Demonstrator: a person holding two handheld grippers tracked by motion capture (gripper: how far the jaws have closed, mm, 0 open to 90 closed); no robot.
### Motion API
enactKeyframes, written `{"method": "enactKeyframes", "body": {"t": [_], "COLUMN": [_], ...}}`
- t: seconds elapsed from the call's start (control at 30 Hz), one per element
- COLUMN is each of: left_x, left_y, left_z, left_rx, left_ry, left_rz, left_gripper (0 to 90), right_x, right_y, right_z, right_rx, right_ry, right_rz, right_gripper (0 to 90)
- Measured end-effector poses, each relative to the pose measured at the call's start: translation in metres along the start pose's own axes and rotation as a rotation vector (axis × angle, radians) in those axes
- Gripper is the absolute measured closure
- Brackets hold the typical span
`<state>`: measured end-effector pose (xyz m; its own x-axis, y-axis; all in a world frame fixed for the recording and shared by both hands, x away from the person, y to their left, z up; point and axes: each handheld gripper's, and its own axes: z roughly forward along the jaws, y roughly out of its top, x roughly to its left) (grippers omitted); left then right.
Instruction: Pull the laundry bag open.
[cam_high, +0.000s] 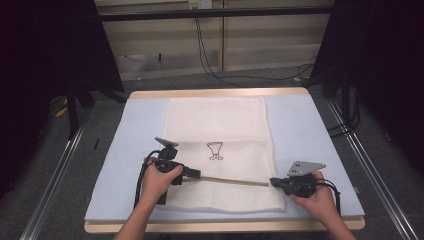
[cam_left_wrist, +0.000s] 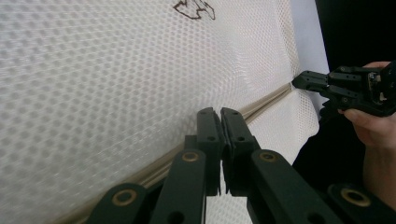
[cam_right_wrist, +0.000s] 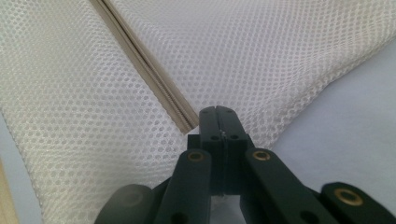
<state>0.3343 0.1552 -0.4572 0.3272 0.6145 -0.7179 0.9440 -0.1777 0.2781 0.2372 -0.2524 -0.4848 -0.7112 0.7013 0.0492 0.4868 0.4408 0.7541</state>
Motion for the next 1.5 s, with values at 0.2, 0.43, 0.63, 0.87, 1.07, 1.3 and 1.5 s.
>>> {"method": "enactKeyframes", "body": {"t": [0.2,0.43,0.63,0.87,1.07,1.3,1.5], "left_x": [0.010,0.019,0.028,0.041,0.051,0.063,0.073], "left_y": [-0.004,-0.008,-0.010,-0.016,-0.019,-0.025,-0.029], "left_z": [-0.012,-0.022,-0.033,-0.049,-0.062,-0.076,-0.088], "left_rx": [-0.019,-0.030,-0.044,-0.057,-0.065,-0.084,-0.086], "left_ry": [0.013,0.009,0.016,0.020,0.012,0.005,0.004], "left_rz": [-0.016,-0.026,-0.046,-0.059,-0.067,-0.093,-0.093], "left_gripper": [87.2,87.2,87.2,87.2,87.2,87.1,87.1], "right_x": [0.000,0.000,0.001,0.001,0.001,0.001,0.001], "right_y": [0.000,0.000,0.000,0.000,0.000,0.000,0.000], "right_z": [0.000,0.000,0.000,0.000,0.000,0.000,0.000], "right_rx": [-0.001,-0.003,-0.002,-0.002,-0.002,0.000,0.001], "right_ry": [-0.001,-0.004,-0.005,-0.006,-0.007,-0.006,-0.007], "right_rz": [0.000,0.000,-0.001,-0.002,-0.002,-0.004,-0.005], "right_gripper": [90.0,90.0,90.0,90.0,90.0,90.0,90.0]}}
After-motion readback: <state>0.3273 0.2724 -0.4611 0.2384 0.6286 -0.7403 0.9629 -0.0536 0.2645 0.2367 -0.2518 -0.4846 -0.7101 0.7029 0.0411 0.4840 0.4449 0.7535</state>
